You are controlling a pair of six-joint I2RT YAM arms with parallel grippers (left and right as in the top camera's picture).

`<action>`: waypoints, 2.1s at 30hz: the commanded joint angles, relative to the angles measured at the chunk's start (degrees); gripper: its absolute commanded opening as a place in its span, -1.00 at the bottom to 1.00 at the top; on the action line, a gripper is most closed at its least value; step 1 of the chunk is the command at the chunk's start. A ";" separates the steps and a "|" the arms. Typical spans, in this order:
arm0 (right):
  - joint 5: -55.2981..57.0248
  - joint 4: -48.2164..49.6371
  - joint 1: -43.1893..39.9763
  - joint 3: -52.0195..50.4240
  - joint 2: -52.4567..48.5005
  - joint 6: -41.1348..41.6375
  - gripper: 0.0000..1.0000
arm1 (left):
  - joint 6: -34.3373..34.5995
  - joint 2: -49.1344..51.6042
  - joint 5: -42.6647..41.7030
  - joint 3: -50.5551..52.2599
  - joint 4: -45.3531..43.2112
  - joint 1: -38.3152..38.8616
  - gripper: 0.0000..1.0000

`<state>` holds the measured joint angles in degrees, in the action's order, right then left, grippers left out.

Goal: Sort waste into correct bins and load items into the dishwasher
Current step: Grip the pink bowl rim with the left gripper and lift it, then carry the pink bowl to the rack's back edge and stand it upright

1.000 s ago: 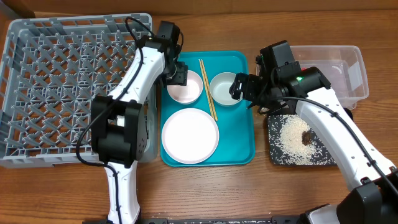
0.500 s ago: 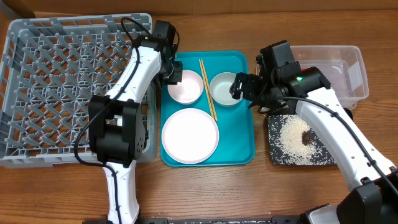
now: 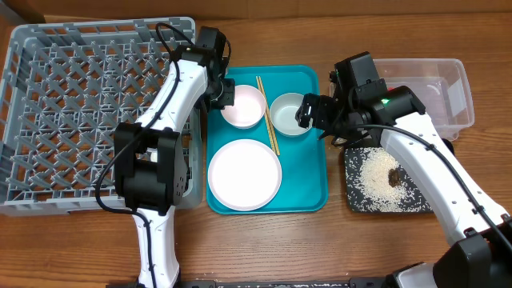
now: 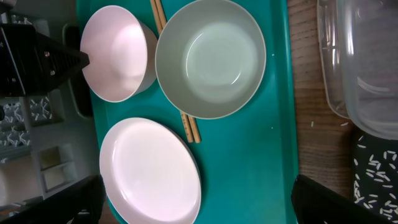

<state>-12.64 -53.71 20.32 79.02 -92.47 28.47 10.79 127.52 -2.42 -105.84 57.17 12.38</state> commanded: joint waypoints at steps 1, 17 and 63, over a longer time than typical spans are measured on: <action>0.63 -0.09 0.24 1.60 0.90 0.02 0.94 | 1.01 0.66 -0.94 0.63 0.24 0.44 -0.92; 0.63 -0.15 0.24 1.60 0.90 0.02 1.00 | -0.52 -17.77 8.90 -16.09 13.73 0.39 -0.92; 0.63 -0.15 0.24 1.60 0.90 0.02 1.00 | 1.64 -29.46 48.19 -16.09 8.41 1.57 -0.92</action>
<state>-12.62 -54.02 20.32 79.05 -92.47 28.49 11.60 95.68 36.58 -121.49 66.63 13.52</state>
